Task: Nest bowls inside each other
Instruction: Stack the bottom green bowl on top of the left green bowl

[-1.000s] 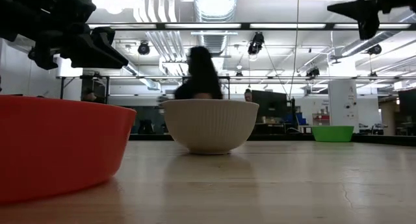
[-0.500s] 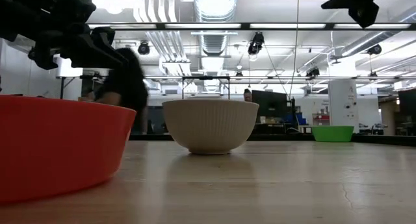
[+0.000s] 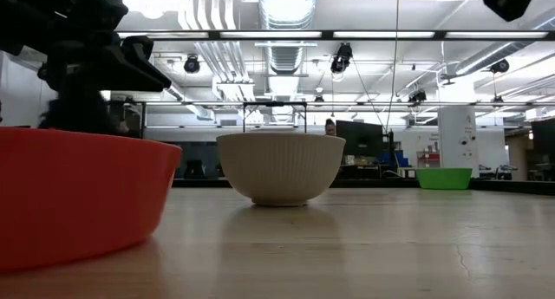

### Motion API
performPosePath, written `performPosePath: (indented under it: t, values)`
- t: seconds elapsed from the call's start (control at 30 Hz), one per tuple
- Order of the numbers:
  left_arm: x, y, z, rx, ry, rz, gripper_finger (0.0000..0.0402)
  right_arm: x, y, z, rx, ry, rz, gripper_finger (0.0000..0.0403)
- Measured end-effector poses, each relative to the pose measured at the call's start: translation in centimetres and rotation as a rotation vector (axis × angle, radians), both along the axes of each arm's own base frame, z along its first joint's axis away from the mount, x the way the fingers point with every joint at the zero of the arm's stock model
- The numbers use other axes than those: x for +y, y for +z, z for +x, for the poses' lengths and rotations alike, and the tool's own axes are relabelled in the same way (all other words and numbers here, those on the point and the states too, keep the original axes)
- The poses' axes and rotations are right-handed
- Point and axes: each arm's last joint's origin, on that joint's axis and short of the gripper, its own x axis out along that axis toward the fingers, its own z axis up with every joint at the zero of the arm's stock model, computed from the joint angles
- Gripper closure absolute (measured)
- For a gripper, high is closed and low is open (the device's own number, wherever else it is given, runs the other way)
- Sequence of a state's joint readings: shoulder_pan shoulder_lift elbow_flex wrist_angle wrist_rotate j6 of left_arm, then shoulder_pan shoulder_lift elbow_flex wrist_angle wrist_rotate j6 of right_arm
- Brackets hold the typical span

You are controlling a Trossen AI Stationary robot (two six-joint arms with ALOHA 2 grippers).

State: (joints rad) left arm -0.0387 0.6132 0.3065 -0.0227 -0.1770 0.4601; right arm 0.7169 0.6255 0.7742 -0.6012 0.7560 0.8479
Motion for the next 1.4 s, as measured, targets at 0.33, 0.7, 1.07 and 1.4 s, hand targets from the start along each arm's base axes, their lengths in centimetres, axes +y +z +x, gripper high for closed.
performPosePath:
  t: [0.33,0.7,1.07,1.4]
  values:
    - [0.0,0.0,0.0,0.0,0.0,0.0,0.0293,2.8,-1.5,-1.4,0.041,0.019,0.034,0.0271]
    - [0.0,0.0,0.0,0.0,0.0,0.0,0.0293,5.9,-1.3,-1.9,0.104,0.192,0.061,0.0271]
    - [0.0,0.0,0.0,0.0,0.0,0.0,0.0293,8.4,-3.6,-1.7,0.279,0.139,0.215,0.0271]
    - [0.0,0.0,0.0,0.0,-0.001,0.0,0.0293,8.7,-5.1,-2.0,0.488,0.038,0.393,0.0271]
